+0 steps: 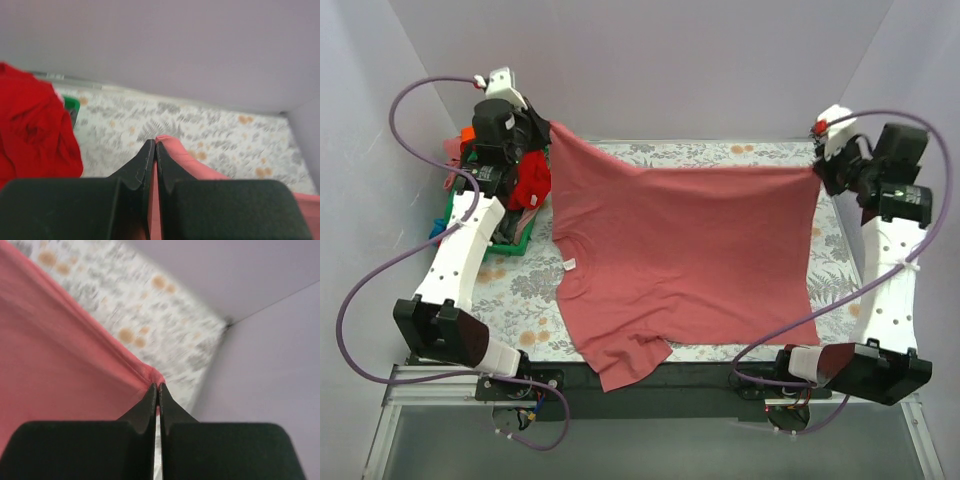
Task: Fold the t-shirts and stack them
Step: Flatten the tshirt out
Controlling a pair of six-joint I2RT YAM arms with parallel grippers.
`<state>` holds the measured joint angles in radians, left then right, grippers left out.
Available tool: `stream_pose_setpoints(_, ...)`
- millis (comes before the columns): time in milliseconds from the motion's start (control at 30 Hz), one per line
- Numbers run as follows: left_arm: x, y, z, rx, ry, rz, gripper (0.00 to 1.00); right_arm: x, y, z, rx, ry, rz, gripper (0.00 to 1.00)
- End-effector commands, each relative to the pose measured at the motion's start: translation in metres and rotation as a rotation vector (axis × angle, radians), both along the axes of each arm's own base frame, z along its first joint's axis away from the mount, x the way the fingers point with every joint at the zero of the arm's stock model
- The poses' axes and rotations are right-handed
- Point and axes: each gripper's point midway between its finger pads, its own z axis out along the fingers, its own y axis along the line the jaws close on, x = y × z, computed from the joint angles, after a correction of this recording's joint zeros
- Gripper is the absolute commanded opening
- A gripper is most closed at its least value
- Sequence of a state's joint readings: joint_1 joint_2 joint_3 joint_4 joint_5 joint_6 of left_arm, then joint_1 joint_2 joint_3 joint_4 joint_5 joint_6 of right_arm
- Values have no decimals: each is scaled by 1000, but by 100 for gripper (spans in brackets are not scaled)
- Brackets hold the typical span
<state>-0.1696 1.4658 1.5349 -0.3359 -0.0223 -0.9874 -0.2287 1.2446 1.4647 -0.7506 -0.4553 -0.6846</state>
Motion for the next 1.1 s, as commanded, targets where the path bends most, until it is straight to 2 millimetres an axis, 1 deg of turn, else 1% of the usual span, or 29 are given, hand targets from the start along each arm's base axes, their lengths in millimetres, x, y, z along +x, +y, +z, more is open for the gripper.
stream_pose_setpoints(0, -32, 8, 129, -100, -294, 30, 0, -5, -3, 97, -95, -217, 1, 1)
stream_pose_setpoints(33, -49, 12, 171, -123, -383, 31, 0, -13, -3, 148, -124, -336, -12, 1)
stream_pose_setpoints(67, -59, 14, 190, -136, -428, 34, 0, -13, -4, 165, -131, -372, -21, 1)
stream_pose_setpoints(100, -69, 16, 210, -159, -475, 37, 0, -19, -4, 189, -142, -428, -31, 1)
stream_pose_setpoints(133, -94, 20, 247, -182, -565, 35, 0, -32, -1, 226, -158, -522, -41, 1)
stream_pose_setpoints(167, -105, 23, 262, -193, -606, 39, 0, -40, 0, 245, -167, -571, -48, 1)
stream_pose_setpoints(200, -121, 26, 282, -213, -664, 40, 0, -48, 1, 261, -174, -618, -54, 1)
stream_pose_setpoints(233, -135, 30, 297, -238, -712, 46, 0, -56, 1, 275, -180, -655, -67, 1)
stream_pose_setpoints(267, -162, 36, 312, -259, -774, 52, 0, -72, 3, 298, -191, -726, -77, 1)
stream_pose_setpoints(300, -183, 43, 331, -287, -865, 61, 0, -81, 2, 313, -199, -777, -97, 1)
stream_pose_setpoints(333, -197, 45, 340, -306, -905, 59, 0, -88, 2, 322, -207, -816, -109, 1)
stream_pose_setpoints(367, -210, 48, 349, -314, -938, 60, 0, -103, 4, 332, -209, -858, -125, 1)
stream_pose_setpoints(400, -231, 52, 365, -323, -984, 58, 0, -110, 2, 344, -217, -911, -145, 1)
stream_pose_setpoints(433, -243, 54, 373, -331, -1013, 56, 0, -118, 3, 351, -217, -945, -154, 1)
stream_pose_setpoints(467, -254, 55, 379, -336, -1035, 51, 0, -131, 4, 358, -213, -979, -166, 1)
stream_pose_setpoints(500, -271, 57, 390, -348, -1073, 43, 0, -139, 3, 366, -214, -1012, -188, 1)
stream_pose_setpoints(567, -282, 58, 396, -356, -1098, 33, 0, -153, 3, 381, -213, -1071, -206, 1)
stream_pose_setpoints(600, -293, 58, 401, -364, -1117, 26, 0, -160, 3, 389, -213, -1096, -216, 1)
stream_pose_setpoints(667, -298, 58, 404, -362, -1129, 21, 0, -165, 4, 393, -214, -1116, -219, 1)
stream_pose_setpoints(733, -298, 60, 403, -358, -1127, 33, 0, -158, 2, 388, -211, -1097, -219, 1)
stream_pose_setpoints(800, -292, 59, 399, -338, -1116, 43, 0, -150, 0, 380, -206, -1073, -221, 1)
stream_pose_setpoints(833, -283, 58, 393, -330, -1096, 50, 0, -140, -2, 371, -201, -1042, -218, 1)
stream_pose_setpoints(867, -279, 58, 391, -326, -1092, 59, 0, -135, -2, 367, -196, -1028, -215, 1)
stream_pose_setpoints(900, -271, 57, 386, -306, -1077, 70, 0, -128, -2, 360, -191, -1007, -207, 1)
stream_pose_setpoints(933, -259, 56, 378, -289, -1052, 81, 0, -116, -4, 348, -180, -969, -201, 1)
stream_pose_setpoints(1000, -241, 57, 366, -258, -1021, 117, 0, -103, -4, 335, -170, -933, -186, 1)
stream_pose_setpoints(1033, -233, 57, 359, -245, -1005, 129, 0, -87, -7, 316, -160, -878, -183, 1)
stream_pose_setpoints(1067, -212, 55, 342, -230, -958, 149, 0, -80, -7, 307, -155, -855, -177, 1)
